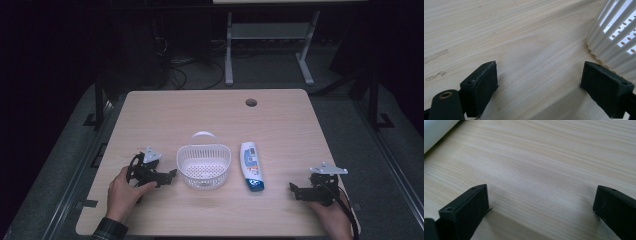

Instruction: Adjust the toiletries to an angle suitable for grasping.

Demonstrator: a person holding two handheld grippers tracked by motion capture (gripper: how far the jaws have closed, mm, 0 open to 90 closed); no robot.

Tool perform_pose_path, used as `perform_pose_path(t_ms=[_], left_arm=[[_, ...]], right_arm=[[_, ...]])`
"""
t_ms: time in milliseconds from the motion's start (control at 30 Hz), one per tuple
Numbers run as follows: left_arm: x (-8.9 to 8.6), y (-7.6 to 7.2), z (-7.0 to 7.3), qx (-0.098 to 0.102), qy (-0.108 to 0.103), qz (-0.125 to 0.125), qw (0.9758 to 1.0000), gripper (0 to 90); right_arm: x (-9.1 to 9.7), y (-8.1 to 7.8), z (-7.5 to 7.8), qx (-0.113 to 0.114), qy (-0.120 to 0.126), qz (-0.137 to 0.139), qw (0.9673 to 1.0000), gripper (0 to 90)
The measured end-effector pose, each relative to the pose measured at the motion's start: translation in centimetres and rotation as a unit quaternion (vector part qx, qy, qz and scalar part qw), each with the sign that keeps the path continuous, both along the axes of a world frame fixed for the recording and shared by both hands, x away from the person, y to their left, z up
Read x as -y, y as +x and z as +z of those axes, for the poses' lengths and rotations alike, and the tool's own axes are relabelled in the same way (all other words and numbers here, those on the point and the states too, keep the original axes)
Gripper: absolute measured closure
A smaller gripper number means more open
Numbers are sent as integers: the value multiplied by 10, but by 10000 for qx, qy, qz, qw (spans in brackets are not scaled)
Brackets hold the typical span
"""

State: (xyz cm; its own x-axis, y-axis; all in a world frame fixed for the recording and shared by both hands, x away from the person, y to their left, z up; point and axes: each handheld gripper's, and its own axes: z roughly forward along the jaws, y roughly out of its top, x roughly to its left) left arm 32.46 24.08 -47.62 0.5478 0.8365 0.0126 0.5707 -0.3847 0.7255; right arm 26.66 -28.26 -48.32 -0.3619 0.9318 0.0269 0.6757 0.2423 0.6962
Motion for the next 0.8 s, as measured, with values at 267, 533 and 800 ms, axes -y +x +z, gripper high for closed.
perform_pose_path(t_ms=[267, 533, 800], left_arm=[[0, 1, 0, 0, -5, -13, 10000, 130], [0, 2, 0, 8, -3, -33, 10000, 130], [0, 2, 0, 4, -12, -31, 10000, 131]], right_arm=[[-2, 0, 4, -120, -47, -79, 9999, 117], [-2, -6, 17, -201, 329, 38, 9992, 399], [-1, -9, 28, -149, 705, 198, 9972, 645]])
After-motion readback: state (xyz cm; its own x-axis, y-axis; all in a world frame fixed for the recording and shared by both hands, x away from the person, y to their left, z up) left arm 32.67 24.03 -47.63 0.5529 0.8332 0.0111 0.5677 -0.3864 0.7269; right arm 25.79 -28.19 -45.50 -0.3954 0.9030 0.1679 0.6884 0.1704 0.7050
